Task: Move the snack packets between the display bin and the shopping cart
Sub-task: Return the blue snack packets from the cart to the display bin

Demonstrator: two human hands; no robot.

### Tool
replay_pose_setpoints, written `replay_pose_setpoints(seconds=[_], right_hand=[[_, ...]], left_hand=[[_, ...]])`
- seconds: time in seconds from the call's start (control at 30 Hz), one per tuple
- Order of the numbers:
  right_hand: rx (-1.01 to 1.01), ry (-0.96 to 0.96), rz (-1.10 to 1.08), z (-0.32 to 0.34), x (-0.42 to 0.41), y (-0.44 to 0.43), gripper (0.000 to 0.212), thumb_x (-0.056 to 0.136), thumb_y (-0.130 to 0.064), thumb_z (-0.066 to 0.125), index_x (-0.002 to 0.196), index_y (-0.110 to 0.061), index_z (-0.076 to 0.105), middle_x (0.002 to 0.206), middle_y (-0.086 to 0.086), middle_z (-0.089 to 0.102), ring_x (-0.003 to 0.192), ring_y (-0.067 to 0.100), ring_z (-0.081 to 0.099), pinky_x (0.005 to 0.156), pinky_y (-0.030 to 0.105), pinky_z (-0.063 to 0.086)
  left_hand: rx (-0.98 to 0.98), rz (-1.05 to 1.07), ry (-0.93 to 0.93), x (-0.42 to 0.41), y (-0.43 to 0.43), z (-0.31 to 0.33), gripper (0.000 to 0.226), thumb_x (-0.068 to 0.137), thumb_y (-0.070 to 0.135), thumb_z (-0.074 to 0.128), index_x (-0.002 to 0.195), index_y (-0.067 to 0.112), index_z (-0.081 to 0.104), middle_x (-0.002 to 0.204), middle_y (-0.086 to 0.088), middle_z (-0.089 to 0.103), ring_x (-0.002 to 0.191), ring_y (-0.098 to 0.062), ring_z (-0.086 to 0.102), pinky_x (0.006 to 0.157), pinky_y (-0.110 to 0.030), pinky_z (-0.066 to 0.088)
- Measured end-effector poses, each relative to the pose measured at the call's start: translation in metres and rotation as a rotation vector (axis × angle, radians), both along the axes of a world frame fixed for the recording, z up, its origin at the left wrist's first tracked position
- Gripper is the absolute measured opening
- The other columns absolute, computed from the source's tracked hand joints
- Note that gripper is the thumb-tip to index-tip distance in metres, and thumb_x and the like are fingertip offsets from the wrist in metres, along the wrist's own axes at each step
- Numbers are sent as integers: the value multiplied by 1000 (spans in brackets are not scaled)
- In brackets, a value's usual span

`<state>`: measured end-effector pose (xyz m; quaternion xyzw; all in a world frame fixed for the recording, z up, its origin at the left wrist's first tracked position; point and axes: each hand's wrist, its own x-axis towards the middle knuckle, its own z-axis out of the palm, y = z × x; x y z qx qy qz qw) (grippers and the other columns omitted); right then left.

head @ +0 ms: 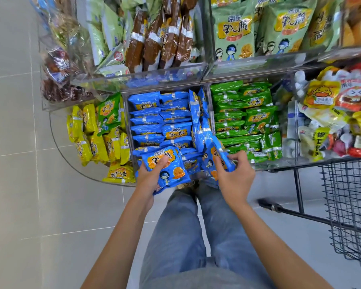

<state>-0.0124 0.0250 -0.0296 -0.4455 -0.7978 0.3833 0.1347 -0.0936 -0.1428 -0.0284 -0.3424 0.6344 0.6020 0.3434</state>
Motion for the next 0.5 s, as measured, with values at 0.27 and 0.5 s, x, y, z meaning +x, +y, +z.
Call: replay_pose_setpoints(seconds=[0.27, 0.5], right_hand=[[230, -71, 159, -19, 9, -11, 26, 72, -6, 74, 77, -4, 48, 77, 13, 51, 65, 28, 48, 55, 26, 29], [275, -270, 299, -42, -6, -24, 30, 60, 1, 79, 75, -2, 53, 77, 18, 50, 72, 34, 50, 47, 32, 38]], left_hand=[[4, -6, -11, 2, 6, -3, 37, 66, 39, 77, 94, 31, 54, 76, 11, 73, 65, -9, 71, 48, -22, 54], [-25, -31, -28, 1, 7, -5, 36, 70, 39, 76, 97, 32, 52, 91, 4, 71, 70, -10, 71, 50, -23, 55]])
